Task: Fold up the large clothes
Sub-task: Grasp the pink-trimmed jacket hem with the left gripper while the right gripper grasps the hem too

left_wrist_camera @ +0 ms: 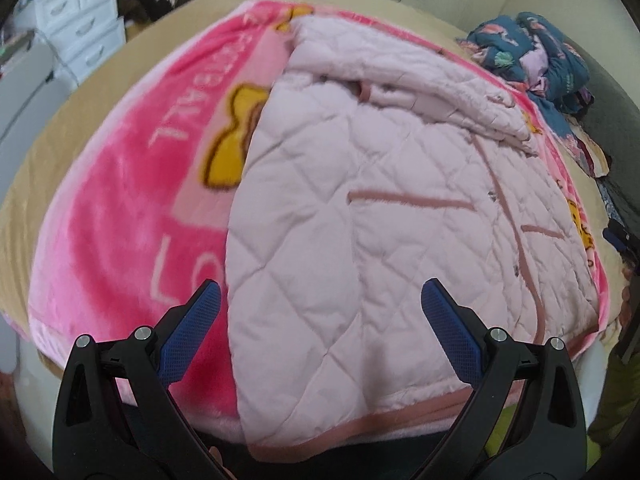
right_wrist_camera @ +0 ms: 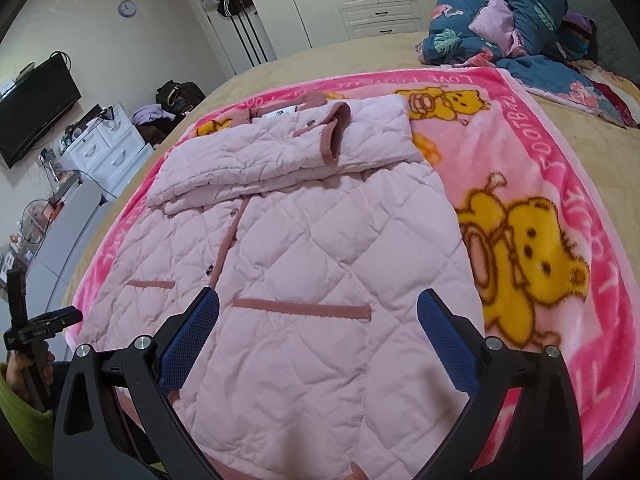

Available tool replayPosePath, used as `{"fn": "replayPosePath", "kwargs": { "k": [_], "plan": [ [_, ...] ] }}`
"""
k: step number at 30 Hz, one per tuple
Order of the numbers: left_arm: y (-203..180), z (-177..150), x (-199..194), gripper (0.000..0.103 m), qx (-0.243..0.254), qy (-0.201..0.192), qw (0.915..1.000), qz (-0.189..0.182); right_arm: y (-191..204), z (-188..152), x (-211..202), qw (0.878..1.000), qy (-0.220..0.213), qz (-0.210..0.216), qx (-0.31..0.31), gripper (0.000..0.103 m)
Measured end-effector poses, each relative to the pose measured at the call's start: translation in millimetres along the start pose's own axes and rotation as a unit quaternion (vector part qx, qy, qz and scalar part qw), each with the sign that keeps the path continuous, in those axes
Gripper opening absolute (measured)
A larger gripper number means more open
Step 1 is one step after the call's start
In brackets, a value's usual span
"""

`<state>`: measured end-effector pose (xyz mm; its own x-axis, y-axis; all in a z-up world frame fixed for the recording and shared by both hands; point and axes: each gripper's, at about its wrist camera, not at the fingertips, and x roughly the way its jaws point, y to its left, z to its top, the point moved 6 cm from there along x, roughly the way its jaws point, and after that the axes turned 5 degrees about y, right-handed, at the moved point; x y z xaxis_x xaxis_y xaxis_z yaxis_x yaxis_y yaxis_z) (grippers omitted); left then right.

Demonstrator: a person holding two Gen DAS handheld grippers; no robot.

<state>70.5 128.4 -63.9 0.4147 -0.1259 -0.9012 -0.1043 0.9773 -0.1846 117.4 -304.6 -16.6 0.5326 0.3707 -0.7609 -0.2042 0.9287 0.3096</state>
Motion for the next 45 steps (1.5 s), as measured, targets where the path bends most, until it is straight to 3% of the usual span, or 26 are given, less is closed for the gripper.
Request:
{"fn": "replayPosePath", "kwargs": {
  "k": [6,13,19,27,29,34,45],
  "plan": [
    [4.7,-20.3,23.2,0.094,-0.008,0.072,0.9973,-0.011,-8.0,-6.0,-3.2,1.000,0.003,0.000,0.005,0.099],
    [-1.9,-38.6,31.3,0.094,0.004,0.112,0.9930,-0.037,-18.7,-22.9,2.6,1.000,0.024,0.001,0.015,0.099],
    [2.5,-41.0,45.4,0.094,-0.029,0.147,0.9868,-0.061,-30.0,-40.4,10.4,0.998,0.049,0.000,0.026,0.099],
    [-8.2,-43.8,55.9,0.093,-0.001,0.168,0.9853,-0.033,-44.7,-59.8,10.2,0.997,0.070,-0.007,0.031,0.099],
    [-15.4,-44.7,55.2,0.089,0.021,0.165,0.9857,-0.027,-49.6,-63.5,8.5,0.997,0.073,-0.008,0.034,0.099],
    [-25.2,-45.4,49.3,0.062,0.046,0.141,0.9886,-0.024,-56.0,-73.2,4.1,0.996,0.089,-0.003,0.032,0.099],
    [-15.1,-43.5,37.6,0.043,0.035,0.119,0.9907,-0.056,-66.2,-109.1,7.3,0.984,0.170,0.022,0.038,0.099]
  ]
}}
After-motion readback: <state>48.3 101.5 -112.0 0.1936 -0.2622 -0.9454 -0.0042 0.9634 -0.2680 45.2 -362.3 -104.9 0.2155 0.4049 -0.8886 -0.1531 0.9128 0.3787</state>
